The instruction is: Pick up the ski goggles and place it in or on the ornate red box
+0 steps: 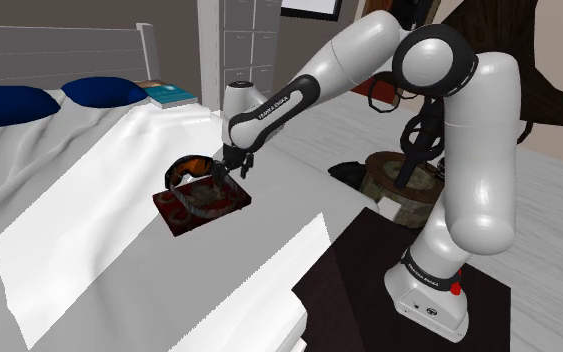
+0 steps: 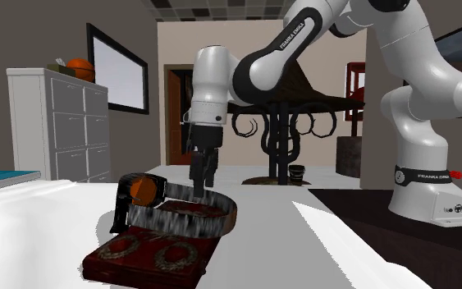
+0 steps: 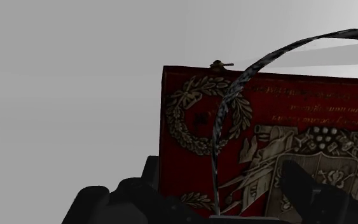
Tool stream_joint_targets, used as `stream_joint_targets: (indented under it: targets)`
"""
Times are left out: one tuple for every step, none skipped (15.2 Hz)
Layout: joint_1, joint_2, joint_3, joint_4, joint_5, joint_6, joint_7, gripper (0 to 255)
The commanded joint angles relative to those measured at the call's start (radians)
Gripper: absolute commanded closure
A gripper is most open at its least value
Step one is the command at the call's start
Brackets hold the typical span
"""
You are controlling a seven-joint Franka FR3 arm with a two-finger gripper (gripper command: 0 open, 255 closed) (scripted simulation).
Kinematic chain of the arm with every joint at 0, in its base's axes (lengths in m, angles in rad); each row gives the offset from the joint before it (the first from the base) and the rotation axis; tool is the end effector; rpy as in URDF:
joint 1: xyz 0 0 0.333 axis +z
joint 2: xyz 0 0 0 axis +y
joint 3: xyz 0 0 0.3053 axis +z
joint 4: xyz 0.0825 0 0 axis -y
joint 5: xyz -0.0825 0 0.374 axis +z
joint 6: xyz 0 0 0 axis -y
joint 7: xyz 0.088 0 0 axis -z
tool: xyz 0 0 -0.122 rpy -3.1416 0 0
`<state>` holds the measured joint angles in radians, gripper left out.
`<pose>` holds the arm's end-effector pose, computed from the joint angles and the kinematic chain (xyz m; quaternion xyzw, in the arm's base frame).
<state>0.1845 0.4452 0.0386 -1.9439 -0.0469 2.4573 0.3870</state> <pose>0.6029 0.1355 0.2409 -0.9972 0.0664 -0.0349 0.0035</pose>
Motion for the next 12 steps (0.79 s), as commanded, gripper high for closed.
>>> stream_joint_targets:
  targets:
    - [0.0, 0.0, 0.0, 0.0, 0.0, 0.0, 0.0, 0]
    - [-0.001, -0.025, 0.001, 0.0, 0.002, -0.025, -0.001, 0]
    - [-0.001, -0.049, 0.002, 0.0, 0.004, -0.05, -0.002, 0]
    - [-0.002, -0.073, 0.003, 0.003, 0.006, -0.075, -0.004, 0]
    - [-0.002, -0.09, 0.004, 0.005, 0.007, -0.096, -0.005, 0]
    - [-0.002, -0.09, 0.004, 0.005, 0.007, -0.096, -0.005, 0]
    - [-0.002, -0.091, 0.004, 0.005, 0.007, -0.096, -0.005, 0]
    - [-0.002, -0.09, 0.004, 0.005, 0.007, -0.096, -0.005, 0]
    - [-0.002, -0.09, 0.004, 0.005, 0.007, -0.096, -0.005, 0]
    - [-0.002, -0.09, 0.004, 0.005, 0.007, -0.096, -0.005, 0]
    - [-0.002, -0.09, 0.004, 0.005, 0.007, -0.096, -0.005, 0]
    - [-0.002, -0.09, 0.004, 0.005, 0.007, -0.096, -0.005, 0]
